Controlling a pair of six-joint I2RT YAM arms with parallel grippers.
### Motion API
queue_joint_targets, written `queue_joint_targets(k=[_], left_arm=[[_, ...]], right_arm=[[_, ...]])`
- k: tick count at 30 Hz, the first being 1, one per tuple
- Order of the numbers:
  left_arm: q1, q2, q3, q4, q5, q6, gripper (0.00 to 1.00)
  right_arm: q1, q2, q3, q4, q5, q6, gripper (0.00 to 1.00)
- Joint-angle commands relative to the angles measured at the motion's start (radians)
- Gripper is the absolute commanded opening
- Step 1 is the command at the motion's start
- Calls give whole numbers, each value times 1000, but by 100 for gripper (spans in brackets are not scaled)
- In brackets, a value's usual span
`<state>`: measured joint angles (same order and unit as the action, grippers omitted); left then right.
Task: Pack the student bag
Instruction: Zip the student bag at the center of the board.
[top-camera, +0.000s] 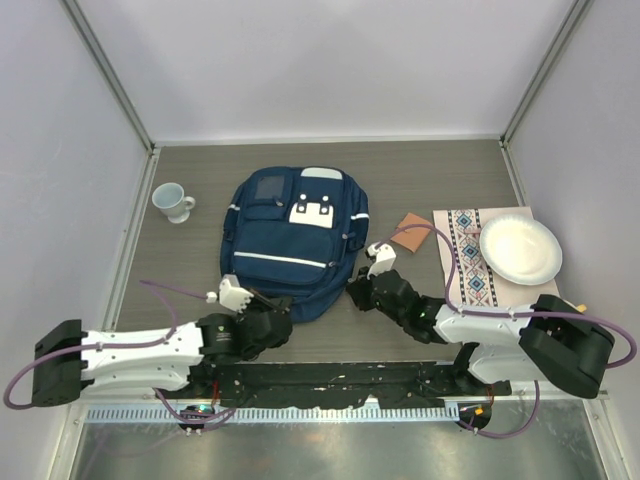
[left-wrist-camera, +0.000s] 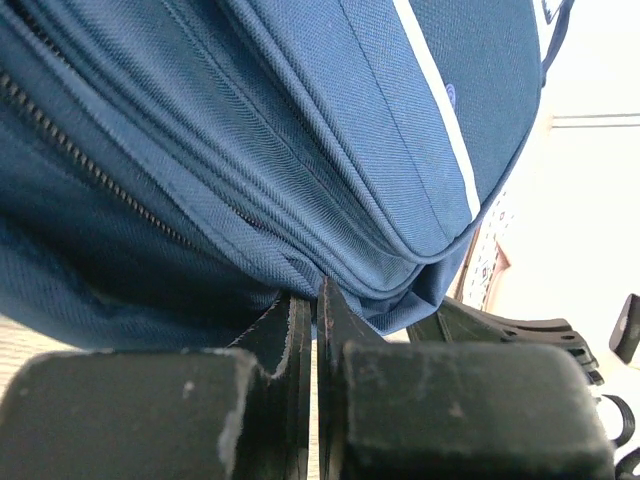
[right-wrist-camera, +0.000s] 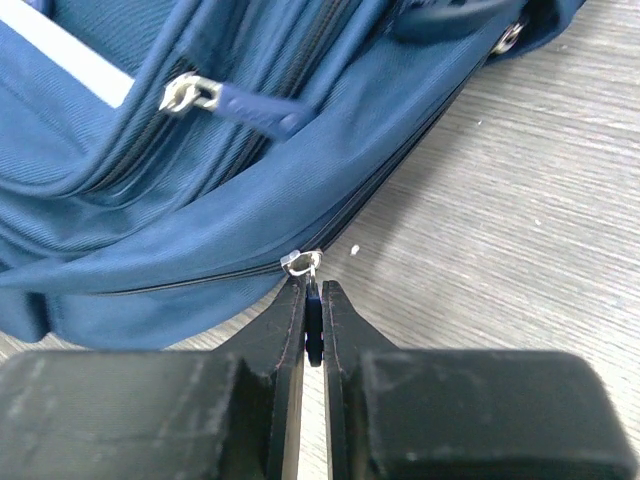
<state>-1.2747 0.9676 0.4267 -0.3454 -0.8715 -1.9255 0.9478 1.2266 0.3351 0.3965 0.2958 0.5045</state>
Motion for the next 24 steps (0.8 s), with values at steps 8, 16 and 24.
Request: queue_joint_targets(k=[8,16,24], left_arm=[[18,-351,-57,-365,-150,155,0],[18,-193,27,-392,-150,161,0],[20,-147,17,-303,-127,191,0]], right_arm=[[-156,63,85,-73,52,20,1],[-306,105,98,-81,-40,58,1],[-409,155,67,-35,-156,81,1]])
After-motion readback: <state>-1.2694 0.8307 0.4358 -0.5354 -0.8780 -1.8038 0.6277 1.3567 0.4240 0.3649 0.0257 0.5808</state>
